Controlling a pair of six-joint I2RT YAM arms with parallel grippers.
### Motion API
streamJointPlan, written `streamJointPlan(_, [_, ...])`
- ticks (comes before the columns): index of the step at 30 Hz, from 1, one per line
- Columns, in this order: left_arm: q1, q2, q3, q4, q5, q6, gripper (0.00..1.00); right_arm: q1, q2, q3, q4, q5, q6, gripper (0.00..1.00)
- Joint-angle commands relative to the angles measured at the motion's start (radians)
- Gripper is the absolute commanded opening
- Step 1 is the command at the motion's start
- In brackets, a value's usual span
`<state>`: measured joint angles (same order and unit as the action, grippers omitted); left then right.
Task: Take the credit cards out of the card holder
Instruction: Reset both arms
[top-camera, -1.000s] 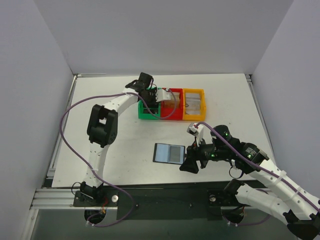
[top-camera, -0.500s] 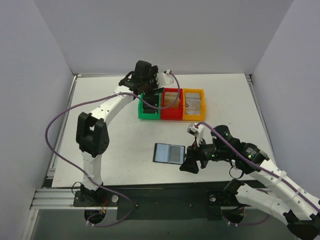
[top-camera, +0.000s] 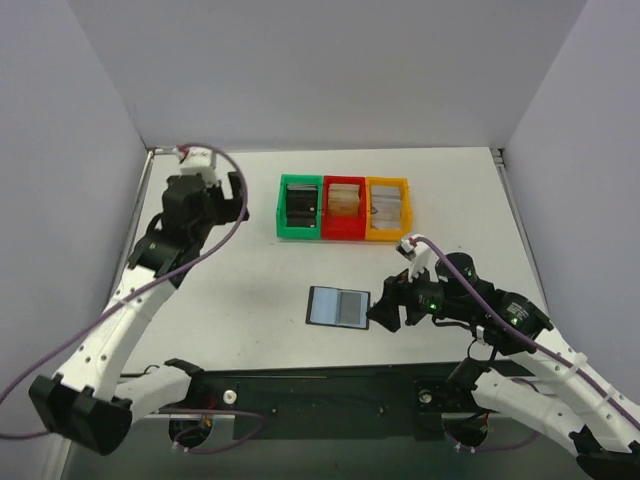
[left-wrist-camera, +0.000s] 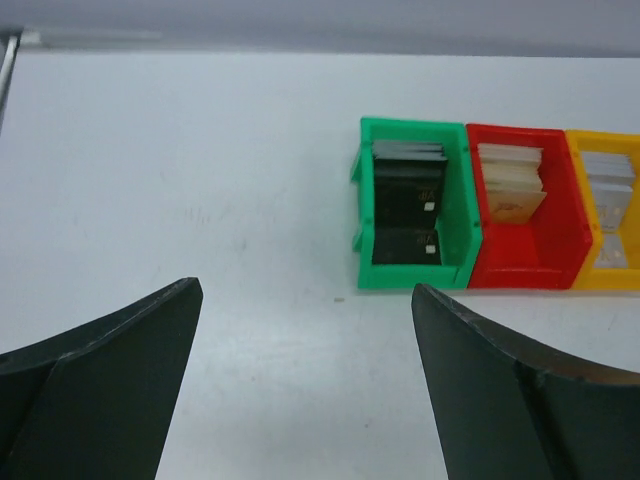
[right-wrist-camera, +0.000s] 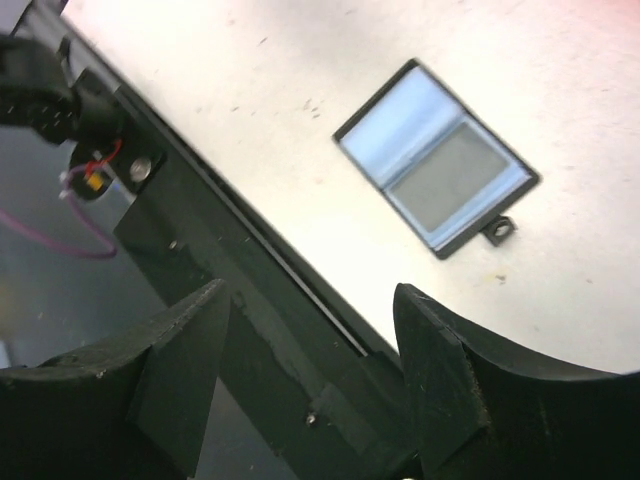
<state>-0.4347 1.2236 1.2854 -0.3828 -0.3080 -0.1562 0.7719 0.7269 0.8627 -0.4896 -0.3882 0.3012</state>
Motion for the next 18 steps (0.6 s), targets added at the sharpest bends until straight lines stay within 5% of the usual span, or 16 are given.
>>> streamJointPlan(1, [0.091, -0.283, -0.286, 0.065, 0.113, -0.339, 0.97, -0.013, -0.037, 0.041, 0.01, 0.233, 0.084, 0.62])
streamJointPlan(8, [0.094, -0.314, -0.388, -0.25, 0.052, -0.5, 0.97, -0.028, -0.021, 0.07, -0.06, 0.482, 0.113, 0.63])
streamJointPlan(18, [0.093, -0.374, -0.443, -0.254, 0.064, -0.519, 0.97, -0.031, -0.017, 0.07, -0.055, 0.561, 0.162, 0.63])
